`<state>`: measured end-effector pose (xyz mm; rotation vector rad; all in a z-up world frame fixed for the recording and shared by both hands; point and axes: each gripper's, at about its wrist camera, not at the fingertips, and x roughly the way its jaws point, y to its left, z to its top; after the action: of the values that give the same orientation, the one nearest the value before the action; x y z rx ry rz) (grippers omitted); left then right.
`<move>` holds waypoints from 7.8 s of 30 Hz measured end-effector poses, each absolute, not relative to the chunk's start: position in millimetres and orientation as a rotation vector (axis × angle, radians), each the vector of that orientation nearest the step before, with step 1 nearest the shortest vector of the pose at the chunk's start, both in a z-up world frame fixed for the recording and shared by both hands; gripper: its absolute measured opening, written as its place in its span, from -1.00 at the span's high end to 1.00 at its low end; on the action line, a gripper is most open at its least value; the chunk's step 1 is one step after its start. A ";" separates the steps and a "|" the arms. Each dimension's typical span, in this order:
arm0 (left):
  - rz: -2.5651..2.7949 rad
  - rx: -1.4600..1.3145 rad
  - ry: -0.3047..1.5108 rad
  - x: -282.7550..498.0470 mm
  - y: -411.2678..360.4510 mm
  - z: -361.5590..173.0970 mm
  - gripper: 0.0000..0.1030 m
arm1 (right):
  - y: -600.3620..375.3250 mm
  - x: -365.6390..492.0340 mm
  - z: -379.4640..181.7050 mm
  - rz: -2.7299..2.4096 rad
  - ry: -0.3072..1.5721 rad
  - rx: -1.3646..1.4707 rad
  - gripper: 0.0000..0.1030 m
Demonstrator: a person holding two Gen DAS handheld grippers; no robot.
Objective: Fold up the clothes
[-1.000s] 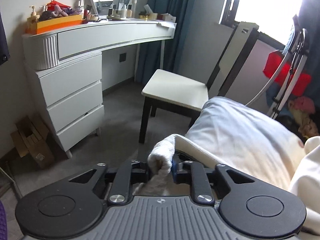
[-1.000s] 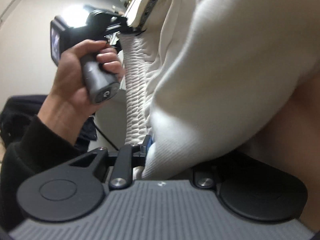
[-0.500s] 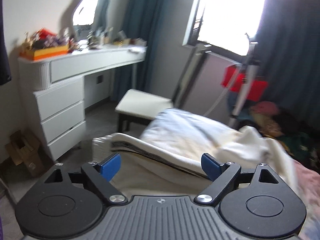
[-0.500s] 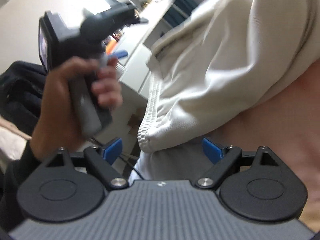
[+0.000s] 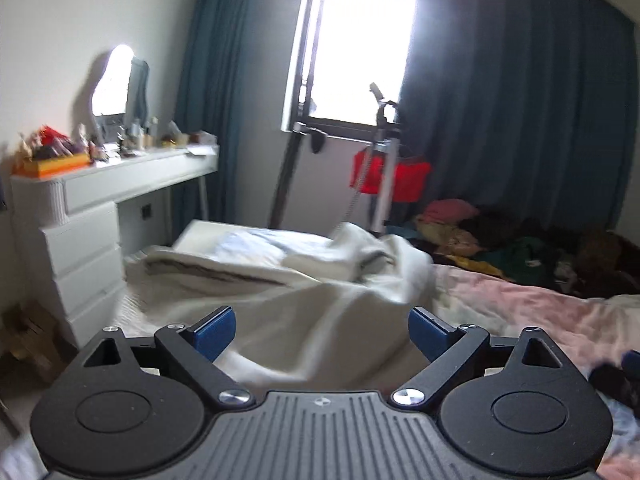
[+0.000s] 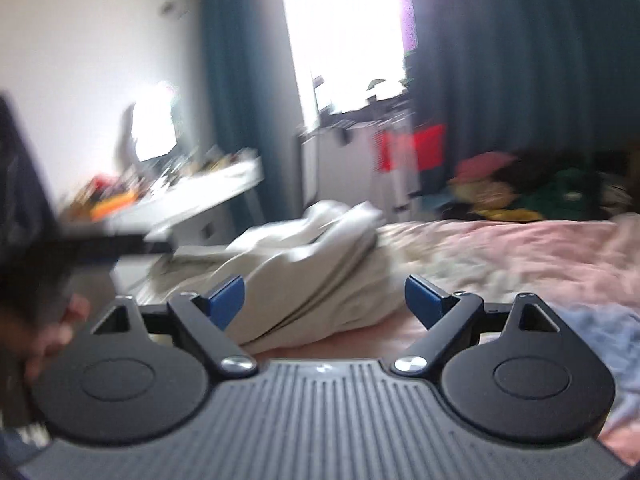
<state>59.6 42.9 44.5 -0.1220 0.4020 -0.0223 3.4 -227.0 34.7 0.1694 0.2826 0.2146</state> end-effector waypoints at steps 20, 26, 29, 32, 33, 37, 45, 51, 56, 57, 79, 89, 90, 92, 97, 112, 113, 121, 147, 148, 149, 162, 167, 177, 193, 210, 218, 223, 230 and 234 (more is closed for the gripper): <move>-0.110 -0.076 0.396 56.3 3.7 -38.6 -0.84 | -241.9 1.2 -18.2 0.087 0.298 0.213 -0.72; -0.195 -0.029 0.435 94.7 -10.2 -43.6 -0.84 | -256.6 3.0 -21.7 0.006 0.354 0.240 -0.72; -0.217 -0.020 0.428 124.5 -19.4 -40.5 -0.85 | -265.4 6.8 -24.7 -0.047 0.373 0.245 -0.72; -0.207 0.034 0.409 160.4 -33.7 -33.3 -0.85 | -275.8 9.5 -27.6 -0.084 0.387 0.288 -0.72; -0.208 0.046 0.400 171.5 -38.0 -30.9 -0.86 | -278.7 9.0 -28.3 -0.106 0.384 0.305 -0.72; -0.252 0.035 0.343 206.6 -50.9 -25.0 -0.96 | -291.7 5.4 -29.2 -0.176 0.343 0.352 -0.72; -0.164 0.125 0.363 305.1 -88.3 -32.8 -0.96 | -306.4 31.6 -39.0 -0.246 0.275 0.345 -0.72; -0.175 0.169 0.424 364.6 -110.4 -44.9 -0.66 | -324.8 53.1 -55.9 -0.312 0.273 0.368 -0.72; -0.147 0.224 0.481 396.2 -134.6 -47.6 0.48 | -339.5 59.1 -64.0 -0.318 0.301 0.462 -0.72; -0.146 0.222 0.475 394.1 -138.2 -43.2 0.67 | -340.7 58.6 -64.7 -0.321 0.296 0.468 -0.72; -0.671 -0.046 0.317 138.5 -78.8 47.4 0.91 | -359.5 28.4 -41.4 -0.397 0.157 0.467 -0.72; -0.534 -0.070 0.420 87.1 -35.4 -31.0 -0.66 | -335.3 44.1 -53.6 -0.225 0.271 0.408 -0.72; -0.505 -0.095 0.397 81.9 -30.4 -30.4 -0.71 | -333.1 45.9 -55.3 -0.189 0.287 0.414 -0.72; -0.469 -0.152 0.381 69.2 -22.9 -30.6 -0.74 | -330.5 50.8 -59.7 -0.108 0.333 0.443 -0.70; -0.376 -0.135 0.366 58.1 -7.1 -33.3 -0.83 | -338.0 57.5 -74.4 0.000 0.429 0.637 -0.60; -0.351 -0.273 0.308 72.5 29.8 -36.9 -0.99 | -339.0 159.8 -37.5 0.193 0.611 0.860 -0.54; -0.349 -0.309 0.308 76.0 32.8 -40.4 -0.99 | -330.5 182.9 -27.7 0.196 0.611 0.849 -0.54; -0.309 -0.384 0.353 106.5 39.4 -65.0 -0.99 | -256.8 325.6 -20.0 0.182 0.773 0.800 -0.53; -0.273 -0.513 0.487 107.8 51.5 -90.3 -0.99 | -467.9 119.8 34.5 -0.428 0.318 0.727 0.76; -0.268 -0.527 0.503 107.0 53.2 -92.1 -0.99 | -477.9 106.0 17.3 -0.445 0.353 0.763 0.76; -0.261 -0.538 0.512 105.9 55.3 -93.3 -0.99 | -488.3 90.6 -3.0 -0.453 0.389 0.810 0.76; -0.043 -0.750 0.645 89.1 110.8 -95.2 -0.99 | -516.3 6.3 -126.2 -0.363 0.483 1.546 -0.17; 0.085 -0.909 0.654 85.6 152.9 -100.9 -0.99 | -531.8 -2.4 -132.7 -0.396 0.443 1.587 -0.19; 0.299 -1.152 0.567 96.9 219.1 -131.8 -0.29 | -548.4 -16.2 -154.7 -0.606 0.256 1.615 -0.18; 0.345 -1.126 0.572 77.1 304.3 -69.3 0.79 | -569.0 -18.8 -170.4 -0.739 0.190 1.609 0.75; 0.342 -0.846 0.791 9.9 334.6 -63.5 0.04 | -603.1 -73.2 -130.0 -1.008 0.203 1.317 0.88; 0.313 -0.599 0.774 -16.2 312.7 -24.4 -0.51 | -594.7 -46.5 -163.9 -0.676 0.249 1.577 0.57; 0.249 -0.518 0.686 -4.8 271.8 3.5 -0.57 | -585.0 -47.4 -170.0 -0.583 0.160 1.722 -0.35; -0.002 -0.499 0.660 43.3 147.6 13.6 -0.62 | -577.2 -39.0 -170.7 -0.531 0.200 1.758 -0.35; -0.124 -0.506 0.726 69.5 81.2 -18.2 -0.62 | -579.9 -12.9 -170.5 -0.472 0.409 1.677 -0.33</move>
<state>69.5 81.2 -18.2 -0.5060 0.7260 -0.1239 -12.9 -579.9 -170.5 1.6770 0.4085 -0.4716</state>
